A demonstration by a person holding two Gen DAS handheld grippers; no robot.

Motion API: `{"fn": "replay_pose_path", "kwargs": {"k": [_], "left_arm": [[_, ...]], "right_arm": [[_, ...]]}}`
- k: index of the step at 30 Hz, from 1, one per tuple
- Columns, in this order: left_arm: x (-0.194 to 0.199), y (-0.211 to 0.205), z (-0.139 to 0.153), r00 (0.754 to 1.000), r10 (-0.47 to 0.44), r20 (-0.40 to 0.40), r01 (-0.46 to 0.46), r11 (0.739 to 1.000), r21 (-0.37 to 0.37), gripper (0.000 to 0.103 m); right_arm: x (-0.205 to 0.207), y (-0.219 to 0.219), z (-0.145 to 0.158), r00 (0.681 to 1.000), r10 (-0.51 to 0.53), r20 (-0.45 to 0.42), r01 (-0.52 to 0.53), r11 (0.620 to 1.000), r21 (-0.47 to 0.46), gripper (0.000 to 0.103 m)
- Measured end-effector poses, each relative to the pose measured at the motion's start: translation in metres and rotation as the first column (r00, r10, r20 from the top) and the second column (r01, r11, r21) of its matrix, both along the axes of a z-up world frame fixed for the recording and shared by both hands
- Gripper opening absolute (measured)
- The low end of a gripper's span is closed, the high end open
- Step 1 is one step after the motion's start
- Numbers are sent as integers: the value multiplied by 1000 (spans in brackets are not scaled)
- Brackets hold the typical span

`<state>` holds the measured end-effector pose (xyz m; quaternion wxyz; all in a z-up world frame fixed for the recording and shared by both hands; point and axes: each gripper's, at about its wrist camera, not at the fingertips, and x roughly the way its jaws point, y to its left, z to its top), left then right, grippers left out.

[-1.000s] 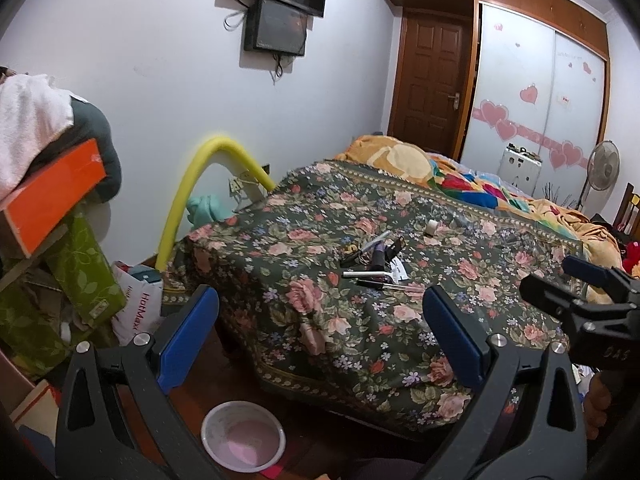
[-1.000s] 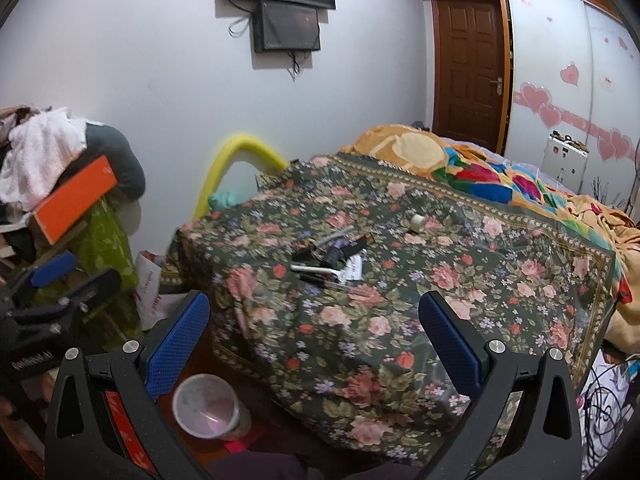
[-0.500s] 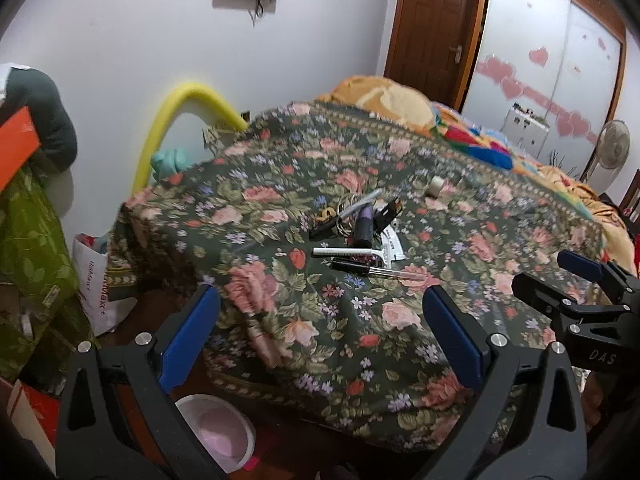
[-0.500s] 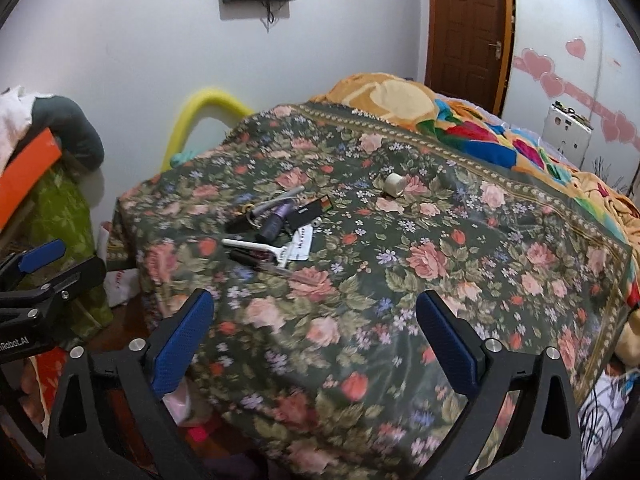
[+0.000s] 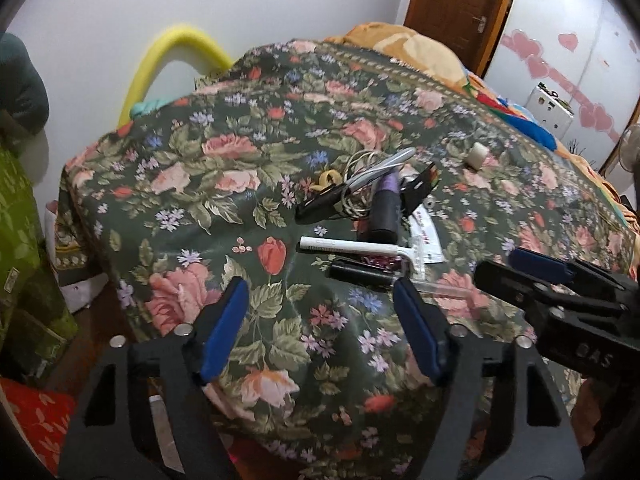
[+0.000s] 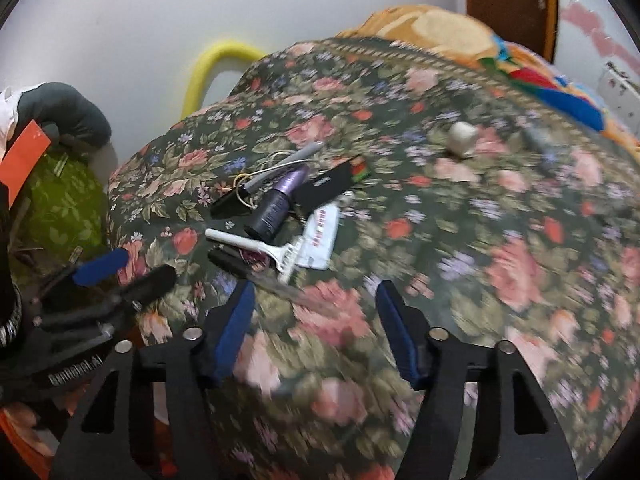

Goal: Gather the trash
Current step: 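Grasp the clear pen with the left tool while the right tool grasps the white razor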

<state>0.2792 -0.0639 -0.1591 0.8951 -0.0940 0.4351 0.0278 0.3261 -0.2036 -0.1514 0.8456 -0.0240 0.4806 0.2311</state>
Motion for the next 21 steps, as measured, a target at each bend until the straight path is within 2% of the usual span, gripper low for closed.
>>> {"fn": "replay_pose_path", "kwargs": {"k": [3,7,10,11,12,15,21], "left_arm": [[3,6,-6,1000,9,-7,-9,1000,-11,69],[4,13,-13,1000,8,-20,-9,999,-31,69],[5,13,-16,1000,3,-27,-4,1000,-30,67],[5,12,-17,1000,5,-29,-6,1000,-28,67],[6,11,-18,999,6,-33,-7,999,-32,66],[10,7,-19,999,1,-44,-4,997,-73,63],[19,-10,-17,998,4,-66,-10,995,-98,63]], "right_arm": [[13,14,-15,999,38,-29,-39,999,-15,40],[24,24,-38,994,48,-97,-51,998,-25,35],[25,23,-39,994,48,-100,-47,999,9,31],[26,24,-39,993,48,-105,-47,999,9,16],[28,25,-41,992,54,-118,-54,999,5,13],[27,22,-37,994,52,-100,-51,999,10,12],[20,-4,-16,999,-3,-49,4,999,34,12]]}}
